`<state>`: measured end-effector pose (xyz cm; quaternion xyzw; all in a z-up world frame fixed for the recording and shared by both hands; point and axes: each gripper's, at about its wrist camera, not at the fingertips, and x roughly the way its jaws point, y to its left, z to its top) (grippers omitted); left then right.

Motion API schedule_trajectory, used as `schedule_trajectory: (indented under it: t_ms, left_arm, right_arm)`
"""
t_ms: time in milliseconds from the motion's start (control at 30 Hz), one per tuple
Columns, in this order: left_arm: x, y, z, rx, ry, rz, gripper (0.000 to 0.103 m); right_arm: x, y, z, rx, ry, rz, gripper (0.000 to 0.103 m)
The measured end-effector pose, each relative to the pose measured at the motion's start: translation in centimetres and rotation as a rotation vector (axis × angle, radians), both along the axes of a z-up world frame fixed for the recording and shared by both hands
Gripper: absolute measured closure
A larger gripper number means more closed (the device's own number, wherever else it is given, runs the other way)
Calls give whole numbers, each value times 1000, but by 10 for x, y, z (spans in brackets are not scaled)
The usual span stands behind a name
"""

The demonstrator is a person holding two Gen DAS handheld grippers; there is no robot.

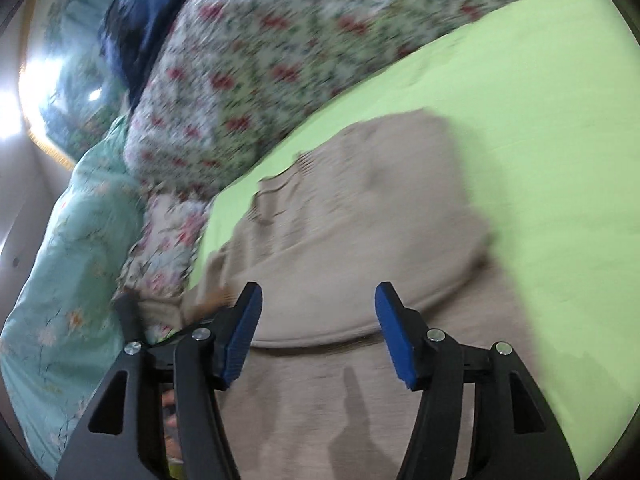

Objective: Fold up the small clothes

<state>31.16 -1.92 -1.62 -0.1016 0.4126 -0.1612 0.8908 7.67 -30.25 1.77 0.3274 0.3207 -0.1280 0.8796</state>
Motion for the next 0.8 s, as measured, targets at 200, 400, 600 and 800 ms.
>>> schedule_trajectory:
  t_ms: [200,400,600,800]
  left_arm:
    - [5,40,-4,-5,11,76,97]
    - [-7,35,-3,12,-13,81,97]
    - [-21,45,1,-13,-45,91,97]
    - [-23,6,10,20,-107,-5,97]
  right_arm:
    - [-3,-46,-1,-33,30,-115,39]
    - [54,-72,-29,-85,171,-97,34]
    - [86,-85,-56,-59,230,0,93]
    - [67,-98,-19,-171,176,-55,94]
